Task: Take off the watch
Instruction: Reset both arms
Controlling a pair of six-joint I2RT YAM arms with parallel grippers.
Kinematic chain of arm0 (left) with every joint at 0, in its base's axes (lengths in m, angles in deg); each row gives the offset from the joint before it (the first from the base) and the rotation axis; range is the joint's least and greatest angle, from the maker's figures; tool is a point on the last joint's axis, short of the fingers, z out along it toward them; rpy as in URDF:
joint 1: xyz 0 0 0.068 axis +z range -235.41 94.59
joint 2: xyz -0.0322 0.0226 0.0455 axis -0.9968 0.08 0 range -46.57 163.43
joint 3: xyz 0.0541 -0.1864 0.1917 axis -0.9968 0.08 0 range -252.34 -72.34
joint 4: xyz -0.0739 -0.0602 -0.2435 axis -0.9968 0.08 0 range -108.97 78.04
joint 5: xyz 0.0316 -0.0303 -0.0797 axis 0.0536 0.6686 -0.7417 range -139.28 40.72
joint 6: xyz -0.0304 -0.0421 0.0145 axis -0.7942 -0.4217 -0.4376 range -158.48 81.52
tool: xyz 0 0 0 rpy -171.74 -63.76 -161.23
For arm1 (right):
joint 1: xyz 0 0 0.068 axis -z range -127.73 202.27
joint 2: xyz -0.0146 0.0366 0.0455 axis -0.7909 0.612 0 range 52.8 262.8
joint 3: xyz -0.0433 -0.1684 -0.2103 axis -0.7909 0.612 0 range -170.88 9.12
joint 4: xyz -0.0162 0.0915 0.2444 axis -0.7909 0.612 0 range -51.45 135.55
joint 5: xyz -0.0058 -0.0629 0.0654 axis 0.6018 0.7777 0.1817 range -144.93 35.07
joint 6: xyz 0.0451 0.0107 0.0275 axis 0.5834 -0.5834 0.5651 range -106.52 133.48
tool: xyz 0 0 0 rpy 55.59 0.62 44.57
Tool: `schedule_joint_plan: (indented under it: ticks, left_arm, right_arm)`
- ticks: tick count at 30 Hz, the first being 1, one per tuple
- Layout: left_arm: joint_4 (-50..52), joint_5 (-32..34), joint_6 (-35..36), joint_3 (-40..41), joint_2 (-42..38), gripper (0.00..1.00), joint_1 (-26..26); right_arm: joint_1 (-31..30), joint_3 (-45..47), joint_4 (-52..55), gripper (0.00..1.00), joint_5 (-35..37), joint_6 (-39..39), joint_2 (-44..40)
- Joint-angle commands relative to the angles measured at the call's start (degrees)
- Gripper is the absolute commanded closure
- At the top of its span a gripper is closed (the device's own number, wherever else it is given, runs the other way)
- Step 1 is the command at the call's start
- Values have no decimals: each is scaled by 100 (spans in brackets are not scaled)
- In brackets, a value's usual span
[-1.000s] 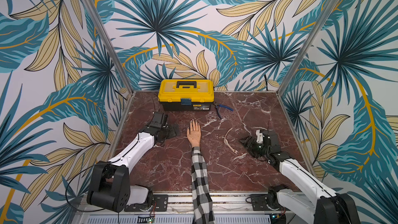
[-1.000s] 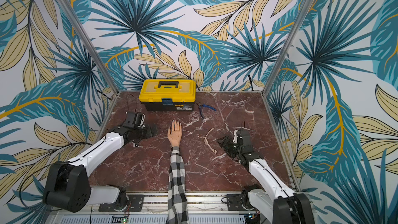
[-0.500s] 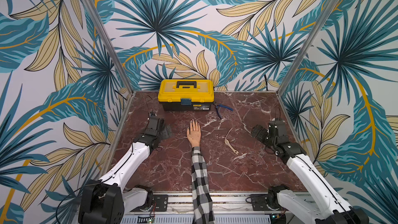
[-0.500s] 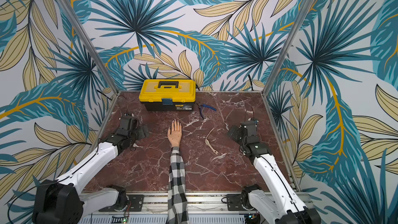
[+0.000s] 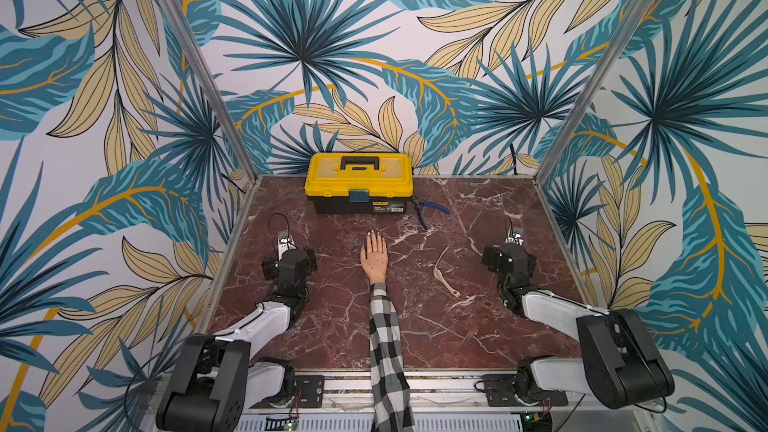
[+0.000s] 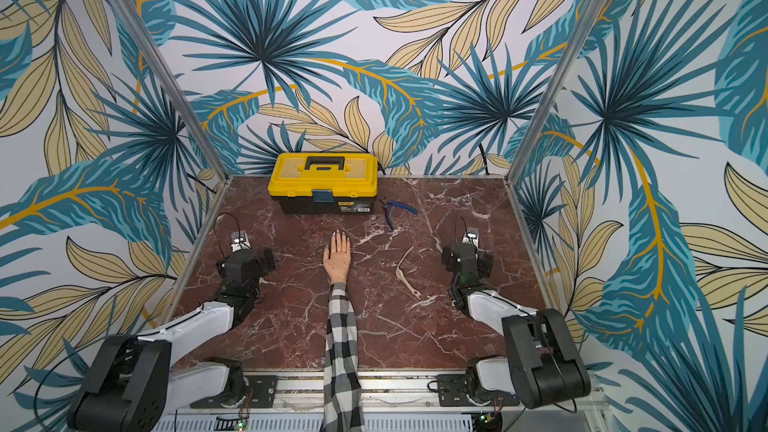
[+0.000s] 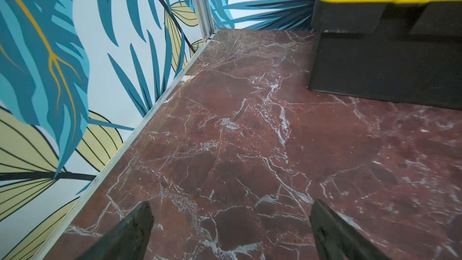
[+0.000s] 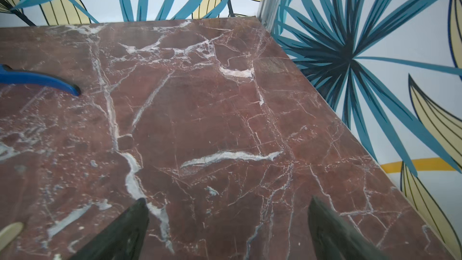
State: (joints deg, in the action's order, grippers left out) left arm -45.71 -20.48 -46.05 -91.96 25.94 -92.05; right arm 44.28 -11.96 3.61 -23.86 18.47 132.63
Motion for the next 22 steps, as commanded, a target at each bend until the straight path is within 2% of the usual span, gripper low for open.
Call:
schedule_joint_plan:
  ticks: [1,3,5,7,9,12,14,16,22]
  left_arm:
    - [-1683,-625,431,-130,543,1,249]
    - [-2005,-1033,362,-183,1007,1,440]
    - [-2413,-1243,435,-254,1534,1,496]
    - [-2431,-1504,347,-209,1496,1,643]
    - [-2432,-1552,331,-218,1512,0,672]
    - [-2432,-1553,330,-218,1509,1,675]
    - [-2432,-1553,335,-216,1514,1,672]
    - [-2432,-1559,331,-218,1511,0,683]
    - [-2432,-1566,335,-218,1503,0,681]
  right_arm:
    - [14,10,-1886,1,-103,-589,447]
    - [356,-276,-978,1,-741,-165,354]
    - [630,-13,-2157,1,-1206,-240,842]
    - [667,-278,-1031,1,-1191,48,500]
    - [667,-28,-1944,1,-1243,-215,724]
    - [665,-169,-1254,1,-1235,-37,483]
    - [660,-89,-1585,1,-1287,-203,584]
    - [657,-268,-1204,0,-1252,-95,595]
    - [665,-149,-1374,1,-1272,-118,535]
